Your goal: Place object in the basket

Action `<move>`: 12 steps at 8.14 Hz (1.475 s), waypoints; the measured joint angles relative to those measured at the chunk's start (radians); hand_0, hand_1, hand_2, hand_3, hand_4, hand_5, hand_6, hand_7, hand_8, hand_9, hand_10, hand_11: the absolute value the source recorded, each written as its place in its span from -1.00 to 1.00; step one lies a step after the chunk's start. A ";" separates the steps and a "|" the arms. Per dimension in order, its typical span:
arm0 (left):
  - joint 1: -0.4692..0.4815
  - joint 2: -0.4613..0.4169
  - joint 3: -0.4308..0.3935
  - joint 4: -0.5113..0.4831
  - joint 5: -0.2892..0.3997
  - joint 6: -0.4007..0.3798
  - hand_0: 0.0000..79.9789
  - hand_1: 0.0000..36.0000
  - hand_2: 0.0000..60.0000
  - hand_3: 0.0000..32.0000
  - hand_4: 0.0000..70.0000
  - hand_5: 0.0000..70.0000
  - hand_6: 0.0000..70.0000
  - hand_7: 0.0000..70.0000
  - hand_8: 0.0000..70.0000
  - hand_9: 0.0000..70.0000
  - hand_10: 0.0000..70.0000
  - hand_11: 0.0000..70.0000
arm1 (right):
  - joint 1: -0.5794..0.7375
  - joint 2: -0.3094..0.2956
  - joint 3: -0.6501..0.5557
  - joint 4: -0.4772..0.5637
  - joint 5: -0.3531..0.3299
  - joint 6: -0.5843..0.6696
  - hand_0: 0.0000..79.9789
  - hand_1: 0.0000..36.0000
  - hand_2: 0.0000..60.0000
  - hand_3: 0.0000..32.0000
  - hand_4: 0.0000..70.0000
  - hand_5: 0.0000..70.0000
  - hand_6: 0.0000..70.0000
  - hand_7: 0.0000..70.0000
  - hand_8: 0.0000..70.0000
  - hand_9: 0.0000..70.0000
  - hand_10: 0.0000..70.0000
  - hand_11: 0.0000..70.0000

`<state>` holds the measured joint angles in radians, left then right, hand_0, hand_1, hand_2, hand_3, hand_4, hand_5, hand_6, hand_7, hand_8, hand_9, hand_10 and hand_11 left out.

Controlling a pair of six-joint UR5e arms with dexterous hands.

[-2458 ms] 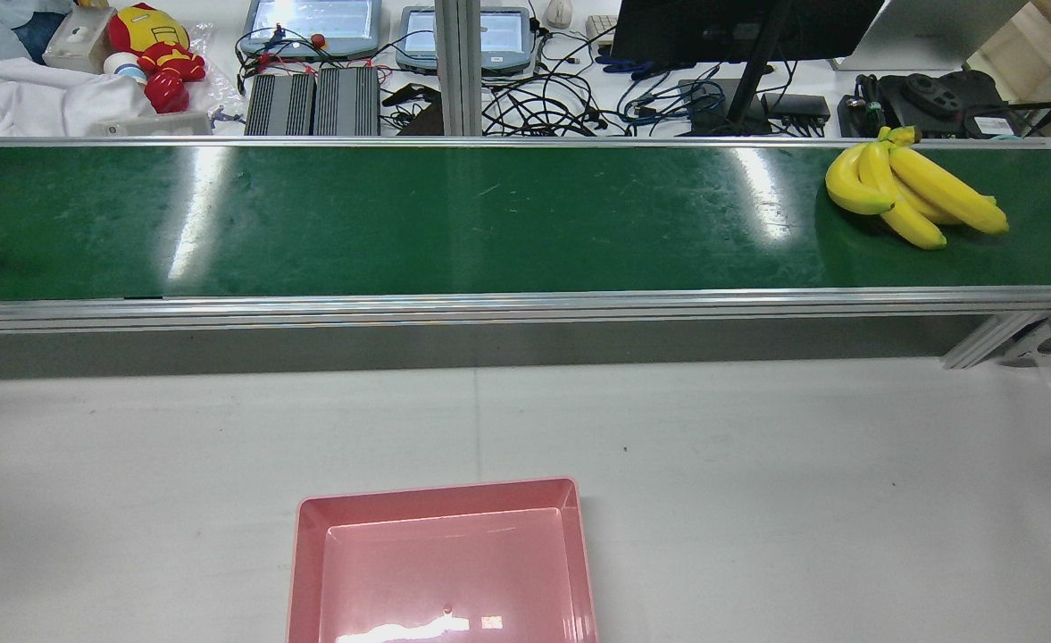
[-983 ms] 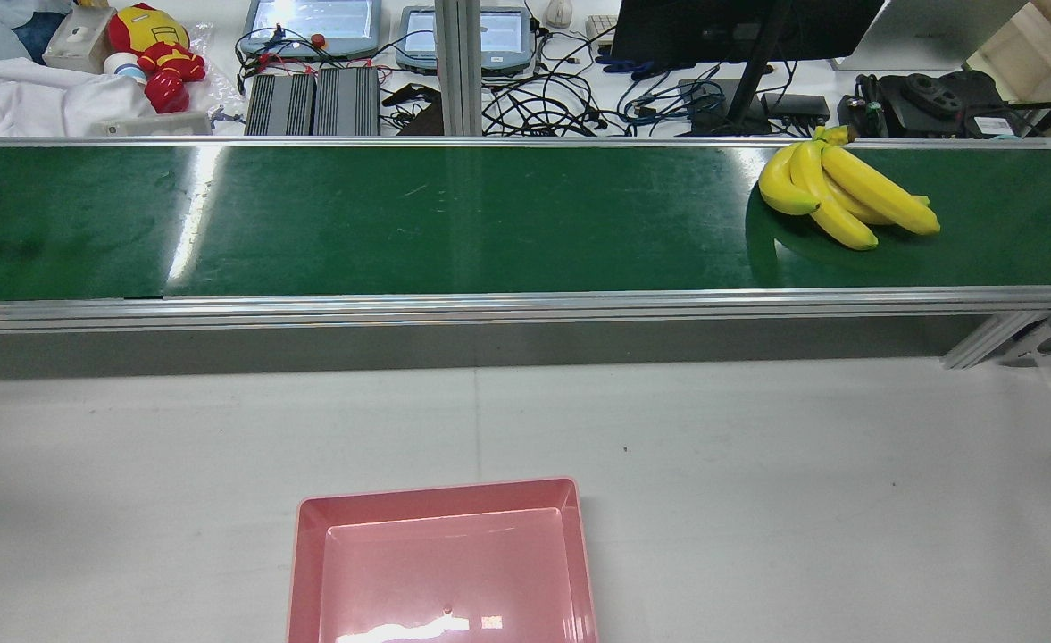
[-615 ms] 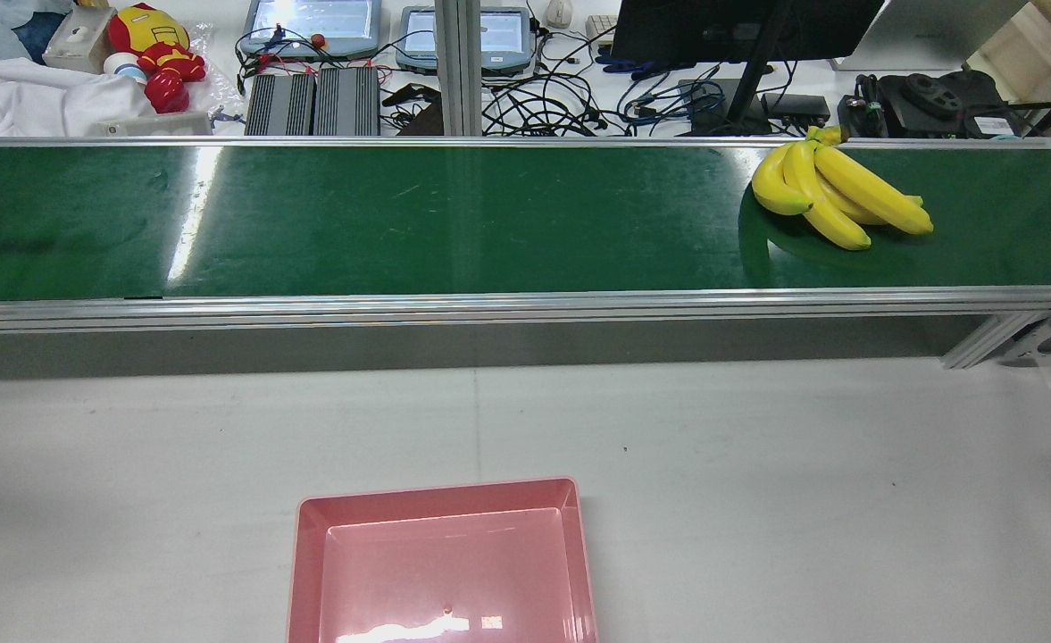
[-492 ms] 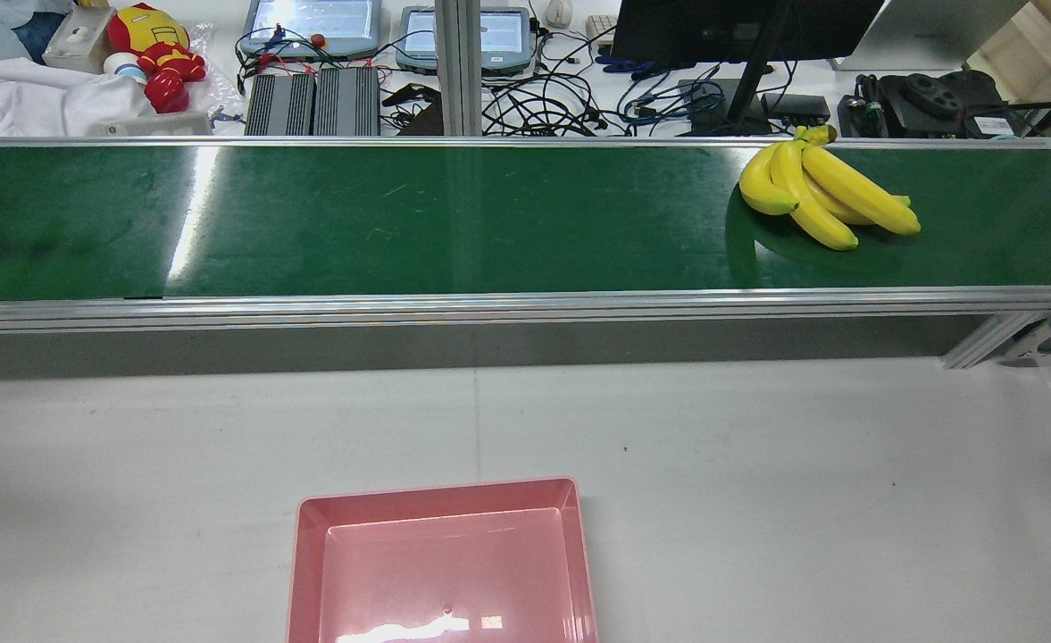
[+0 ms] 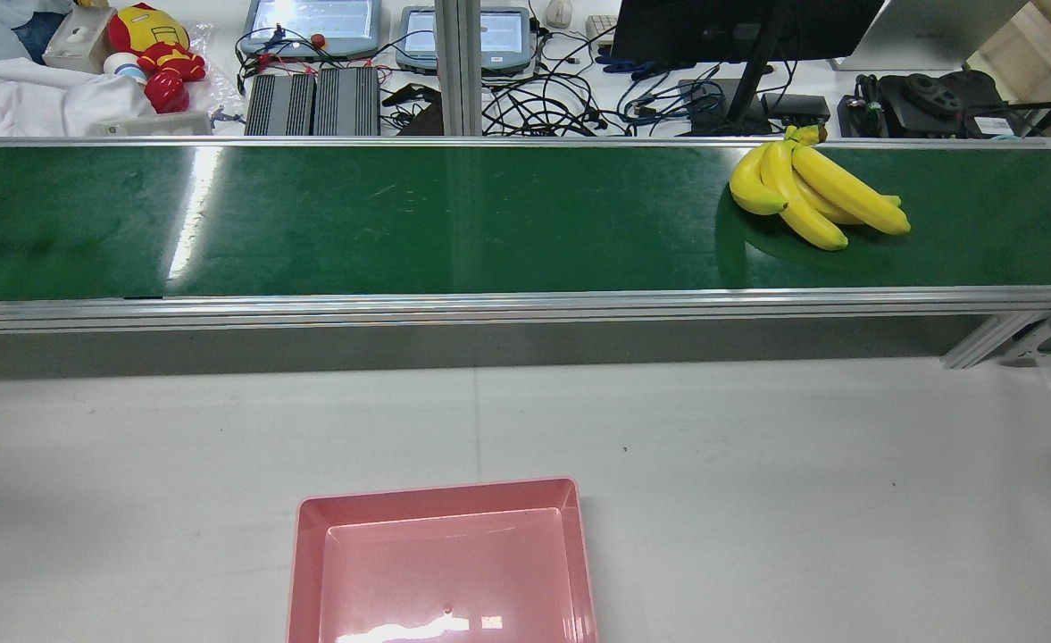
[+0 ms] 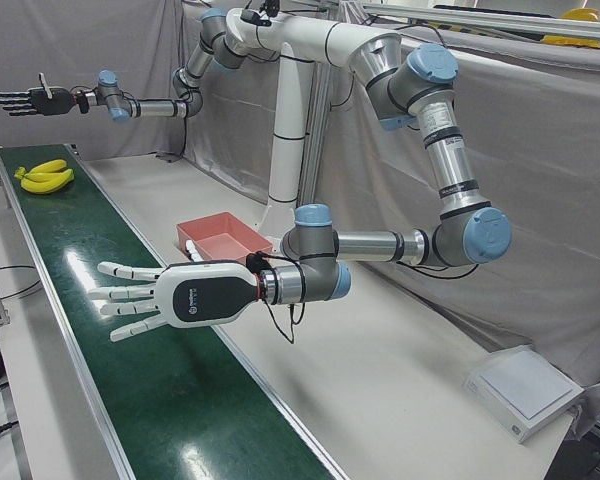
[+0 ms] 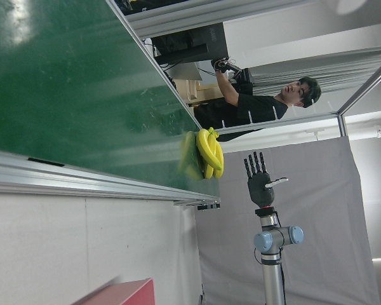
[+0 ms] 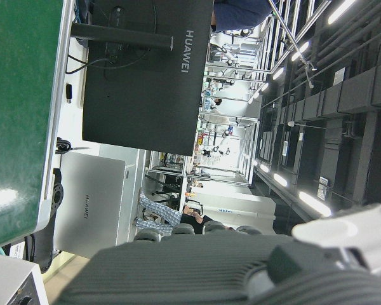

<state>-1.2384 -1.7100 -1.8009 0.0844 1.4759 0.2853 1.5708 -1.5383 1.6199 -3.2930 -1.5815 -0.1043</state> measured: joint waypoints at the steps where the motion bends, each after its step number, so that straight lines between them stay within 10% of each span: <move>1: 0.000 0.001 0.000 0.000 0.000 0.000 0.46 -0.05 -1.00 -0.57 -0.59 -0.58 -0.93 -0.84 -0.69 -0.70 -0.94 -0.85 | 0.000 0.000 0.000 0.001 0.000 0.000 -1.00 -1.00 -1.00 -1.00 -1.00 -1.00 -1.00 -1.00 -1.00 -1.00 -1.00 -1.00; 12: -0.002 -0.010 -0.002 0.005 -0.005 -0.002 0.46 -0.07 -1.00 -0.30 -0.71 -0.49 -0.93 -0.80 -0.66 -0.66 -0.92 -0.82 | 0.000 0.000 0.000 0.000 0.000 0.001 -1.00 -1.00 -1.00 -1.00 -1.00 -1.00 -1.00 -1.00 -1.00 -1.00 -1.00 -1.00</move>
<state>-1.2402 -1.7202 -1.8026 0.0889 1.4711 0.2838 1.5710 -1.5386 1.6199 -3.2935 -1.5815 -0.1035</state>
